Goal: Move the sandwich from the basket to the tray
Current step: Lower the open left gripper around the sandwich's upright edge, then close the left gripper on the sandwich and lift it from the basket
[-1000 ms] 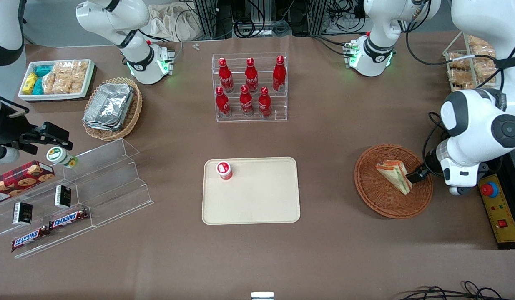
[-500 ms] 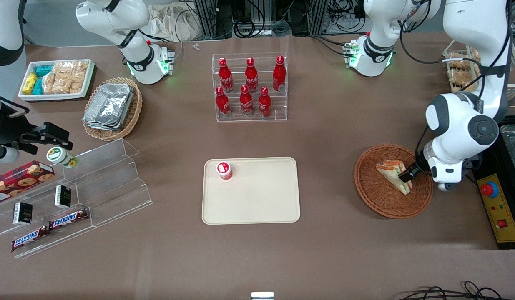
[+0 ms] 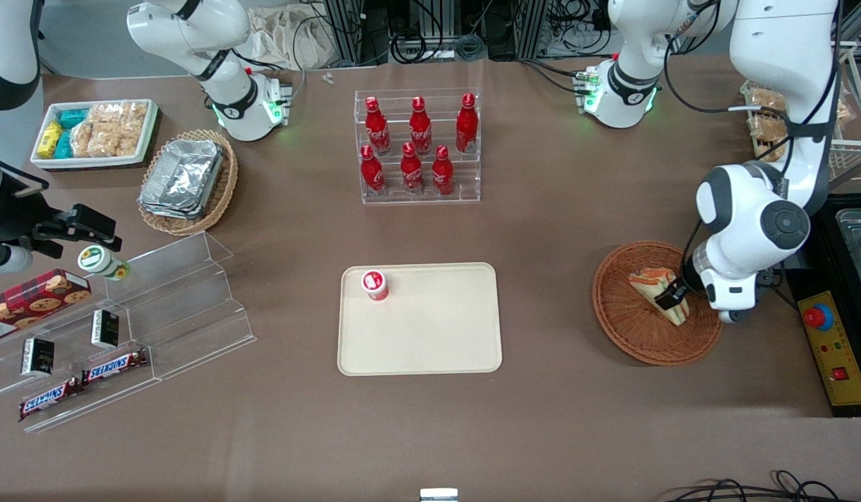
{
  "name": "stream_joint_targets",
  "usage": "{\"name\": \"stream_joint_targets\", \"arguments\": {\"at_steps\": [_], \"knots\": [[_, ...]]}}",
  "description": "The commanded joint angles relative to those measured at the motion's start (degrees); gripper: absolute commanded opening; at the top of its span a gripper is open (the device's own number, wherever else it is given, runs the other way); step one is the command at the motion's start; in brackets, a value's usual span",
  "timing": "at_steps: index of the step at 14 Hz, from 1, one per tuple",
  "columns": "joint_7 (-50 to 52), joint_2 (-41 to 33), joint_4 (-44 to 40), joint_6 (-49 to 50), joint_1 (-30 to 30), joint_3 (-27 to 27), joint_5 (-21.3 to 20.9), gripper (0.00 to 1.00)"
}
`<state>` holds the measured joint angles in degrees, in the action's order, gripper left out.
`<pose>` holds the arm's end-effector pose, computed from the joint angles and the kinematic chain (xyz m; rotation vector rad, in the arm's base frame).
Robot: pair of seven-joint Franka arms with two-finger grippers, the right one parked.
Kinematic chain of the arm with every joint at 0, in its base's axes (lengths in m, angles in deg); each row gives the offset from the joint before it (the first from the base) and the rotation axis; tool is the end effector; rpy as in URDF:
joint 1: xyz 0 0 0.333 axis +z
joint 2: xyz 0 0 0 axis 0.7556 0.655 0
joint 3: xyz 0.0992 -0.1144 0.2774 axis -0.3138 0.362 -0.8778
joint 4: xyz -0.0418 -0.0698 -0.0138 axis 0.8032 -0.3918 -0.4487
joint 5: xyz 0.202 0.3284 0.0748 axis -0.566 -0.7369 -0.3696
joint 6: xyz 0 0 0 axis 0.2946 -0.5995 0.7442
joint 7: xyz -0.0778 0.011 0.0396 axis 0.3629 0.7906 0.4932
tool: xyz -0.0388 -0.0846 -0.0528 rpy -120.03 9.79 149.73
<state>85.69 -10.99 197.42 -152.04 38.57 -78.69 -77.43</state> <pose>0.5769 -0.0150 0.2696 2.8998 1.2005 -0.0117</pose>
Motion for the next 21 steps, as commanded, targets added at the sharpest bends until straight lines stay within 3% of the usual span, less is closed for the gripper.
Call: {"name": "stream_joint_targets", "arguments": {"at_steps": [1,4,5,6,7,8,12,21], "knots": [[1.33,1.26,-0.44,-1.35,-0.3,-0.12,0.26,1.0],[1.33,2.48,-0.53,-1.96,-0.3,-0.12,0.26,0.98],[1.33,2.84,-0.53,-2.4,-0.3,-0.12,0.26,0.81],[1.33,3.01,-0.53,-2.49,-0.3,-0.12,0.26,0.53],[1.33,3.02,-0.53,-2.49,-0.3,-0.12,0.26,0.15],[1.33,2.75,-0.53,-2.49,-0.3,-0.12,0.26,0.0],[1.76,2.58,-4.73,0.47,-0.3,-0.12,0.26,0.0],[2.47,2.49,-30.63,34.46,-0.3,0.66,0.34,0.0]]}}
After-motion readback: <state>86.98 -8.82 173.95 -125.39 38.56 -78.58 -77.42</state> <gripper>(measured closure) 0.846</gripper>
